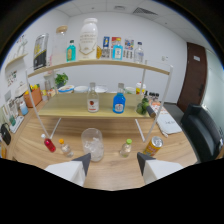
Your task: Make me a cup of Vodka Sunrise.
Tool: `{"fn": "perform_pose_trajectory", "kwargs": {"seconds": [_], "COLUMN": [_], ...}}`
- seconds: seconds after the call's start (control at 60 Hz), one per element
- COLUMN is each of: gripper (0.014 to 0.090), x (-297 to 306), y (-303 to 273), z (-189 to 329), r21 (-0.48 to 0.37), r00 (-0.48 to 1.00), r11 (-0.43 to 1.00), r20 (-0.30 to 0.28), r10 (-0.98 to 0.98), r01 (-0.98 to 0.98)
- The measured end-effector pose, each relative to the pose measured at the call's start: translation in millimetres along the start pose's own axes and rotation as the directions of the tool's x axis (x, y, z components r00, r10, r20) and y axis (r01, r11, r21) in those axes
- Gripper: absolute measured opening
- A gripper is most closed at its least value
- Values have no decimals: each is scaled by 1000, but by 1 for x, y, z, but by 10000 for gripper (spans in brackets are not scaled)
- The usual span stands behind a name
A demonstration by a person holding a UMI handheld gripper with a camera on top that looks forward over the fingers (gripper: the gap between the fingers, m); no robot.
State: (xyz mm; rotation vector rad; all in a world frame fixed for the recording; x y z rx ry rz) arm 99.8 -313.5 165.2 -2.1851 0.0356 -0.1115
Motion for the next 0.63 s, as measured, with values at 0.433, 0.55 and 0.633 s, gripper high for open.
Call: {"fn": "perform_pose_trajectory", "kwargs": {"seconds": [0.433, 0.55, 0.633], "gripper": [864, 863, 862], "x": [-52, -59, -62], "y": [8, 8, 13], "z": [-28, -29, -29], "r21": [-7, -13, -24], "r00": [1000, 999, 999], "r11": [1000, 1000, 1000], "r20": [31, 47, 51], "r10": [3, 14, 7], "r01": [-3, -13, -6]}}
